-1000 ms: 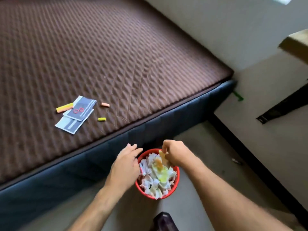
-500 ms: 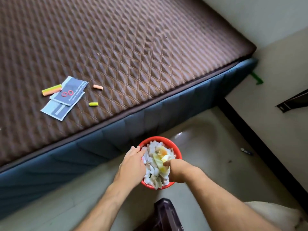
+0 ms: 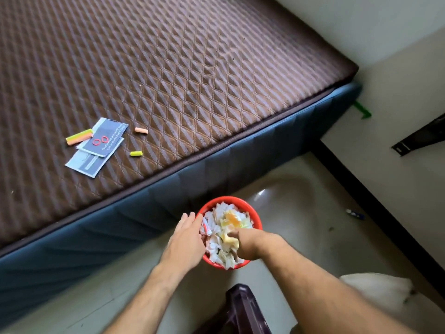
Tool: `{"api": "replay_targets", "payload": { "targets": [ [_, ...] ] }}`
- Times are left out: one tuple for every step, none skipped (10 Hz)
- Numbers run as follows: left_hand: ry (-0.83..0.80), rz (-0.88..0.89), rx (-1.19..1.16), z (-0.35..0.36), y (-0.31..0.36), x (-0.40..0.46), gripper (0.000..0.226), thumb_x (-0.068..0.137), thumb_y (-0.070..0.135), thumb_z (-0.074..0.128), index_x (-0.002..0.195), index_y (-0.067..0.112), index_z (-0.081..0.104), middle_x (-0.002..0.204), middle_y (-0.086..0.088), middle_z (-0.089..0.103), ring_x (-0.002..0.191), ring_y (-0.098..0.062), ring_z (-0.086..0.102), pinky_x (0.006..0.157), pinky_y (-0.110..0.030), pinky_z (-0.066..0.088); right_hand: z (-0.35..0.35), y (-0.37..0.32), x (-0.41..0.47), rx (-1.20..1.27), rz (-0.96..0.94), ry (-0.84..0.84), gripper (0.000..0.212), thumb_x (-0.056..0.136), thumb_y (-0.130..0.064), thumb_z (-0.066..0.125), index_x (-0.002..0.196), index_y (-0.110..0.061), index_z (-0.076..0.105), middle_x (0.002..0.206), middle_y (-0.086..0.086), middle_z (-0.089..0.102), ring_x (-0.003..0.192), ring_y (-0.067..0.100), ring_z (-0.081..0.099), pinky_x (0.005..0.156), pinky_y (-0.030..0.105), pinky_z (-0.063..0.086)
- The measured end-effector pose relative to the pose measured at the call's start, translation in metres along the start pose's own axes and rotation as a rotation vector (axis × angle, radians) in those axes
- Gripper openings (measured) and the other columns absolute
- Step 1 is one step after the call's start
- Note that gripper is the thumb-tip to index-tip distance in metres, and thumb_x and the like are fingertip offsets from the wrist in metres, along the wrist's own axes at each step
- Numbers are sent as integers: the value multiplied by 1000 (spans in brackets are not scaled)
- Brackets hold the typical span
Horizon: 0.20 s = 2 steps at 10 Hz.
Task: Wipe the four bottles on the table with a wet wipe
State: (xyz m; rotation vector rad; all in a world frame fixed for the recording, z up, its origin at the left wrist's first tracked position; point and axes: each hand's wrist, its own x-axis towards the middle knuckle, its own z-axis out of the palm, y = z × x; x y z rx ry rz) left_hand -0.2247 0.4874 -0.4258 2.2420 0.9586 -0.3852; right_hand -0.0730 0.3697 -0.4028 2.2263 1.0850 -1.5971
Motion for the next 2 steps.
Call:
{"api": "replay_targets", "payload": {
  "targets": [
    [9, 40, 82, -4, 6, -5, 65, 103, 22, 40, 161, 15, 14, 168, -6, 17, 157, -22, 3, 127, -35, 8, -11, -3, -24, -5, -11, 98, 62, 97, -20, 47, 156, -29, 29, 160, 2, 32, 145, 29, 33, 119, 39, 28],
    [13, 12, 111, -21, 18, -13, 67, 103, 19, 42, 161, 10, 10, 169, -7, 10, 157, -24, -1, 127, -35, 7, -18, -9, -44, 55, -50, 220, 65, 98, -18, 49, 158, -24, 24, 165, 2, 22, 149, 28, 26, 121, 40, 24]
  ]
}}
